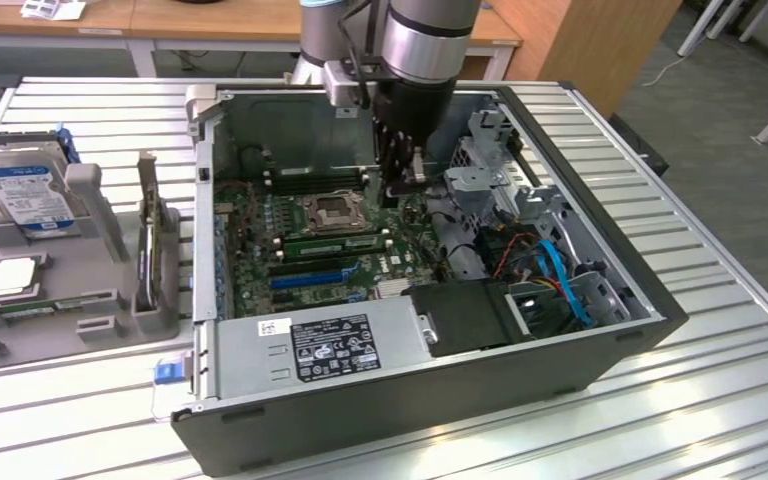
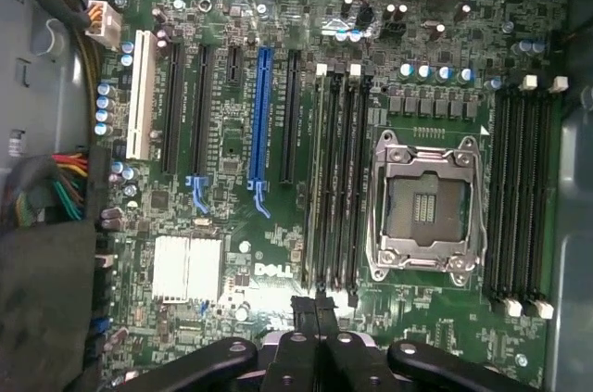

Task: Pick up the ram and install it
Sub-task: 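Press down the ram until it locks into place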

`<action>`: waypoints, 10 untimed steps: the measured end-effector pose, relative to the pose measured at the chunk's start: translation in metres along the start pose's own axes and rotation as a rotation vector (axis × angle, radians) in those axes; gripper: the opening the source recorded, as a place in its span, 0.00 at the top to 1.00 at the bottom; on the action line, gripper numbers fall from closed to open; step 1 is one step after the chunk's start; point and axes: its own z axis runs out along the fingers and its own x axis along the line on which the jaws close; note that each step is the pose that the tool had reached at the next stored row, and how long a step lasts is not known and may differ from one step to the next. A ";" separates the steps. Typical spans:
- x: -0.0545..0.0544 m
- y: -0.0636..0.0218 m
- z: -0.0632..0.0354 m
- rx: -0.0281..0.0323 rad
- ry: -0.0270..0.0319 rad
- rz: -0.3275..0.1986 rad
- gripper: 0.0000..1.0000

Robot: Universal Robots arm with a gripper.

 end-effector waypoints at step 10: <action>0.000 0.0010 0.0182 0.0002 0.0013 0.000 0.89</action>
